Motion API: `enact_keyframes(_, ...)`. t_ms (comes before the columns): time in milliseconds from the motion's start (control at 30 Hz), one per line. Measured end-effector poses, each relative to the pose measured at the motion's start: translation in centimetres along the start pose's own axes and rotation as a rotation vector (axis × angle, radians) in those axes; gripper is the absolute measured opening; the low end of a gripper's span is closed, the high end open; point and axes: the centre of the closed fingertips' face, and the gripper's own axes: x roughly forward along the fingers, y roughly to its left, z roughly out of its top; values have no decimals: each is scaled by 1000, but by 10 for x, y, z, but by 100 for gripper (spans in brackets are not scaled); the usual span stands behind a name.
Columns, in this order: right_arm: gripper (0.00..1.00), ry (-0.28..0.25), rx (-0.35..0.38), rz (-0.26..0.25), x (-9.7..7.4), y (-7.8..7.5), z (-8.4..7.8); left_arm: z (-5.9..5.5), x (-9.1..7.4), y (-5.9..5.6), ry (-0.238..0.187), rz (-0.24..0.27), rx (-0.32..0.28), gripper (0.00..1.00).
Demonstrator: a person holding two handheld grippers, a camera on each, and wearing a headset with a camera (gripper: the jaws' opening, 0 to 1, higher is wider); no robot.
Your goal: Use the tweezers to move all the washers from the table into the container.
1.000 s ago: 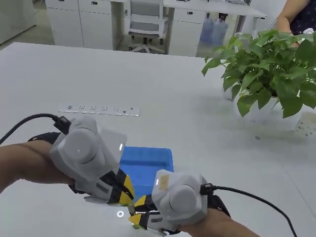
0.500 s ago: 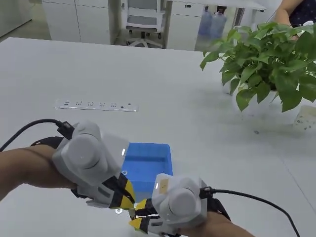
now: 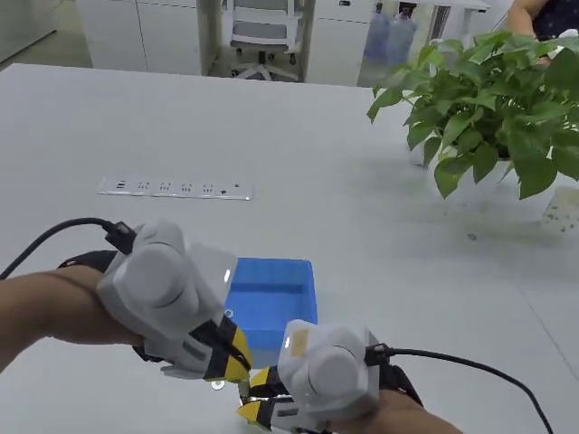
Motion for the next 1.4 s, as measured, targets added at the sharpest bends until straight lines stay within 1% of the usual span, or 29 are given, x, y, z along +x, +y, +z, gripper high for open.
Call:
enact_keyframes(300, 9, 0, 13, 2, 0, -1, 0, 0, 0, 1, -2, -1, -3, 6)
enact_keyframes(567, 9, 1, 5, 0, -1, -1, 2, 1, -2, 2, 2, 1, 4, 6)
enact_keyframes(833, 10, -19, -1, -4, -7, -3, 13, 6, -14, 4, 7, 11, 8, 6)
enact_keyframes(1133, 10, -29, -19, -12, -17, -7, 29, 15, -29, 7, 7, 28, 18, 6)
enact_keyframes(1400, 10, -33, -36, -19, -22, -15, 40, 20, -40, 14, 4, 47, 28, 6)
